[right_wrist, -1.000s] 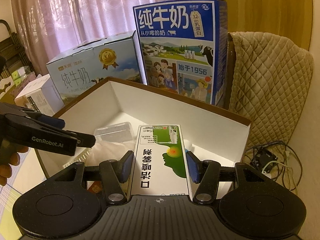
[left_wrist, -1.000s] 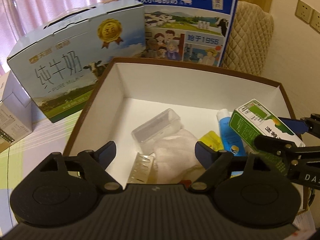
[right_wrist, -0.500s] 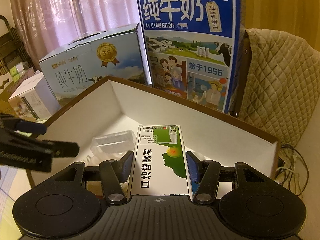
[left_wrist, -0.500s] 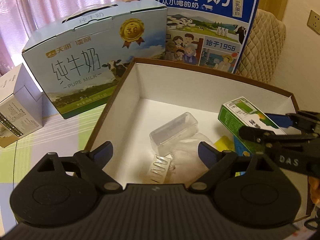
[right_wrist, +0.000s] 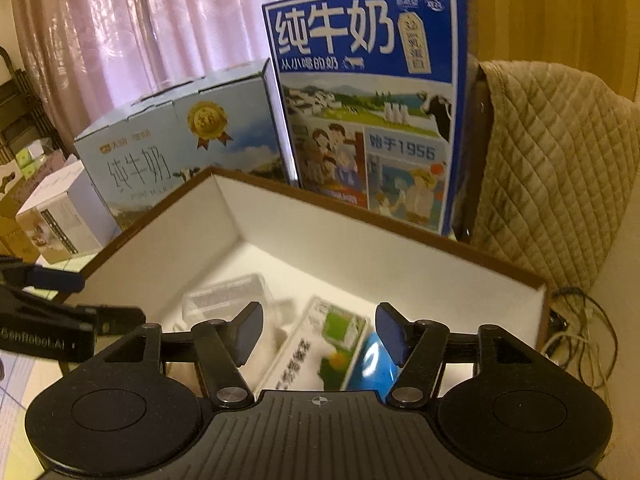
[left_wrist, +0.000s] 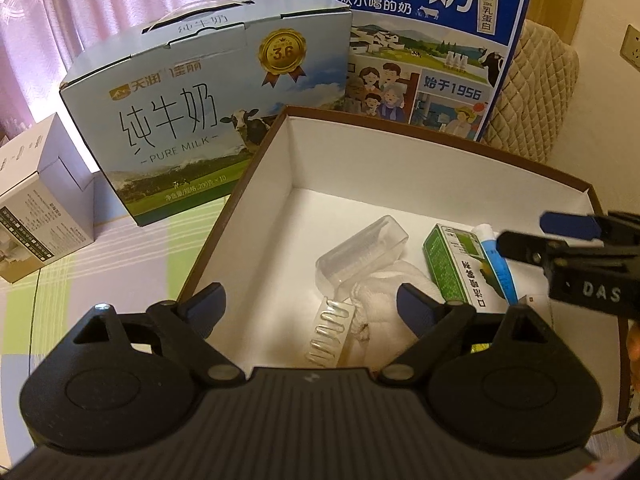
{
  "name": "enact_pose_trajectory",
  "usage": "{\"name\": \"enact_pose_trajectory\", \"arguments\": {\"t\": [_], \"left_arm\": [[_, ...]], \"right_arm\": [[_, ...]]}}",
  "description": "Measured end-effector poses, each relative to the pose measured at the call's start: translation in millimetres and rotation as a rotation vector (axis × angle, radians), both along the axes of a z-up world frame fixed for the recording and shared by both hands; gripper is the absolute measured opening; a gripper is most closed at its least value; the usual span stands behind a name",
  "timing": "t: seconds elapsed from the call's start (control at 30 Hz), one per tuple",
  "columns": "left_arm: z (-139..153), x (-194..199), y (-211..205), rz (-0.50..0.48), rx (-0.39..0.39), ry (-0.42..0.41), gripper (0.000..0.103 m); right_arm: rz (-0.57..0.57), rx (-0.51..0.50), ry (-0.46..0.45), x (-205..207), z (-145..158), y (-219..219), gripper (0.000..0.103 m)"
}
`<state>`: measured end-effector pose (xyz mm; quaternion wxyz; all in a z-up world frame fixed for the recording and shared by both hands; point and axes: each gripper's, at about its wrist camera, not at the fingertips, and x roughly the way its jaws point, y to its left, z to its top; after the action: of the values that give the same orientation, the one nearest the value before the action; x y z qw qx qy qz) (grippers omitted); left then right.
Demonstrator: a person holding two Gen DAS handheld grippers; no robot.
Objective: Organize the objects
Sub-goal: 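Lower the cloth and medicine box into the box and open both grippers, then withdraw both tools from the brown box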
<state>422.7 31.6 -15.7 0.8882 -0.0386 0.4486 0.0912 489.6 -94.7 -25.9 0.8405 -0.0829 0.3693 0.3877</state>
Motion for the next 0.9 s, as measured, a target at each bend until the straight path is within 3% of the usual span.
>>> {"name": "enact_pose_trajectory", "arguments": {"t": [0.37, 0.77, 0.9], "left_arm": [[9, -14, -9, -0.019, -0.011, -0.008, 0.091], [39, -57, -21, -0.033, -0.029, -0.083, 0.091], [47, -76, -28, -0.038, -0.021, -0.101, 0.098]], "right_arm": [[-0.061, 0.009, 0.037, -23, 10, -33, 0.064], [-0.142, 0.066, 0.032, -65, 41, -76, 0.069], [-0.132, 0.059, 0.03, -87, 47, -83, 0.07]]}}
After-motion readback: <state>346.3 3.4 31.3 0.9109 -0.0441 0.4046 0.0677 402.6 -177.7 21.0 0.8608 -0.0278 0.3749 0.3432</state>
